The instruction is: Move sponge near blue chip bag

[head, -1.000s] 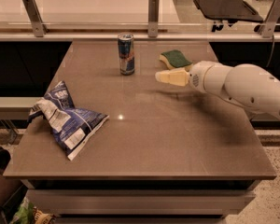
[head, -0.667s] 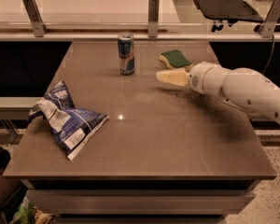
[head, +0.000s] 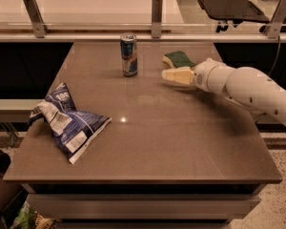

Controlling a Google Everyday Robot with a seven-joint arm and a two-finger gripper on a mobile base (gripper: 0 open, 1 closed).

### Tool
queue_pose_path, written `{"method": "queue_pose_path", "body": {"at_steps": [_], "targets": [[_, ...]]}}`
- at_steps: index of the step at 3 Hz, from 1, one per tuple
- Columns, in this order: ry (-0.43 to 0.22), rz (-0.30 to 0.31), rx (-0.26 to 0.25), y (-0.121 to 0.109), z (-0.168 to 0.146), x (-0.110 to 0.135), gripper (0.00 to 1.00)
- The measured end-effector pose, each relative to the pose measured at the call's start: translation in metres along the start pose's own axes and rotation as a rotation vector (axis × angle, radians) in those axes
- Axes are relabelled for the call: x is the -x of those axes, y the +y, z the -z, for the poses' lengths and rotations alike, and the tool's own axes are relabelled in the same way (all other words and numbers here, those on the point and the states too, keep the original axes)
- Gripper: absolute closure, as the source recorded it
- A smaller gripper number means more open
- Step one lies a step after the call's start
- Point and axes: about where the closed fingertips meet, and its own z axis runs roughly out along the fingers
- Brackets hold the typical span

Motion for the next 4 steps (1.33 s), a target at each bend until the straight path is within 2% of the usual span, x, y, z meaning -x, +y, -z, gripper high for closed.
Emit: {"method": "queue_pose_path", "body": {"at_steps": [1,4], "targets": [[-0.009,0.019,0.021,0.0016,-0.0141,0.0056,0.18],[-0.009,0.019,0.028,0.0062,-0.0172,0.0061,0.89]]}}
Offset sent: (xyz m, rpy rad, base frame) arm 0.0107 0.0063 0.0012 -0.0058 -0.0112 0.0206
